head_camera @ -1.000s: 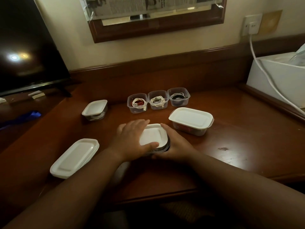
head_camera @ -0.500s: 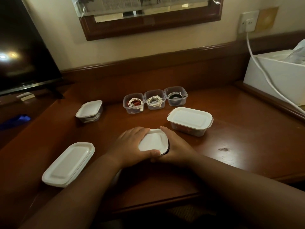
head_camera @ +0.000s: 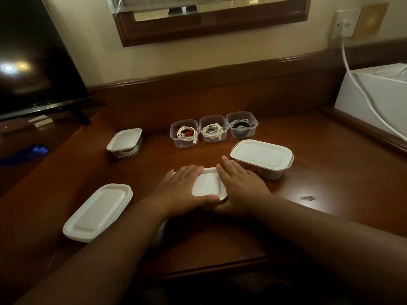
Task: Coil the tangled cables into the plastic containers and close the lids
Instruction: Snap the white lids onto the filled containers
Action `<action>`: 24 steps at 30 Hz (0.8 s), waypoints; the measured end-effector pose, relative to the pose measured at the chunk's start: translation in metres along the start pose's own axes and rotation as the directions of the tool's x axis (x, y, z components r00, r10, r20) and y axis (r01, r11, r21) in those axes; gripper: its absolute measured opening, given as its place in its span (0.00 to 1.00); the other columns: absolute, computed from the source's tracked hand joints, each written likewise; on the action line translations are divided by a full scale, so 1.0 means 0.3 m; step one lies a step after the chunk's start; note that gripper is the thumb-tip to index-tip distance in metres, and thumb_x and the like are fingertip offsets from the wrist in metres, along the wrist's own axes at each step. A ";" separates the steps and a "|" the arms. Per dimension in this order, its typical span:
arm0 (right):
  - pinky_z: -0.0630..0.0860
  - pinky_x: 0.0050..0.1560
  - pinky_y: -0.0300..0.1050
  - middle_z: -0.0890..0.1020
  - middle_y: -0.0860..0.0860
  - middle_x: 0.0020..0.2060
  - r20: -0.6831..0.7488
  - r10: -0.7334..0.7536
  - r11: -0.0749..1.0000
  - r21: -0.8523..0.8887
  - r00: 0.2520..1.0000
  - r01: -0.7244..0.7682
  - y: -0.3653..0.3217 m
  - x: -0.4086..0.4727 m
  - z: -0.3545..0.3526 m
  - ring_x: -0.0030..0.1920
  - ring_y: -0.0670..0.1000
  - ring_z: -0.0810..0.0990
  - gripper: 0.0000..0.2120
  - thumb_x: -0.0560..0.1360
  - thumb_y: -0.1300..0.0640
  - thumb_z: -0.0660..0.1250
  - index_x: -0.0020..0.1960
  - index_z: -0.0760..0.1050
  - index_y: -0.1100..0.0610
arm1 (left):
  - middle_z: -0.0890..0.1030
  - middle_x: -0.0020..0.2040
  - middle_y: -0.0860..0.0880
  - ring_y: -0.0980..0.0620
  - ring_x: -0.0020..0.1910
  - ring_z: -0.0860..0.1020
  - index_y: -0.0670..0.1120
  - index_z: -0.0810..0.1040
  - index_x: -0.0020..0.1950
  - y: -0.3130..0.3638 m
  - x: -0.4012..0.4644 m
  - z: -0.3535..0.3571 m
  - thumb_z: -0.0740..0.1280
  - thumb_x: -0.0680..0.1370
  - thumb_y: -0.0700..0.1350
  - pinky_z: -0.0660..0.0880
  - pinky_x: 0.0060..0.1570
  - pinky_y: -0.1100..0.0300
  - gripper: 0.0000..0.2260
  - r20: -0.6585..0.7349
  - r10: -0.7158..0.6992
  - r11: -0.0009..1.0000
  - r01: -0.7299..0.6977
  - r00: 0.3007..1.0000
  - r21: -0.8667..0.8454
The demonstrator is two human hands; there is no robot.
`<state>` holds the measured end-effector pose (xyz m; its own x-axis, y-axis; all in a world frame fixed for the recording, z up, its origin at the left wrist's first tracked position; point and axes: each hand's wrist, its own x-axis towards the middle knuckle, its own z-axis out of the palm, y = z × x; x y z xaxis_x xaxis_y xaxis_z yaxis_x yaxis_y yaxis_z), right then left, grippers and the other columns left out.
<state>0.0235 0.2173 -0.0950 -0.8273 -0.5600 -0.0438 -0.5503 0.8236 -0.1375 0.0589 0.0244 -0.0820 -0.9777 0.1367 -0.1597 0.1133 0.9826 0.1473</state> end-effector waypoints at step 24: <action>0.73 0.61 0.49 0.71 0.55 0.68 0.047 -0.083 0.997 -0.003 0.995 0.083 -0.071 0.377 -0.086 0.65 0.55 0.72 0.29 0.77 0.47 0.69 0.74 0.63 0.53 | 0.55 0.80 0.49 0.46 0.77 0.55 0.59 0.54 0.79 -0.269 0.022 -0.074 0.66 0.76 0.57 0.60 0.72 0.48 0.35 -0.085 0.037 0.949 -0.009 0.996 0.317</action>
<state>-0.0611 0.1388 -0.0717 -0.7728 -0.6298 -0.0784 -0.6173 0.7746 -0.1377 0.0394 -0.0569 -0.0734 -0.9842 0.1621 -0.0705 0.1719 0.9707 -0.1678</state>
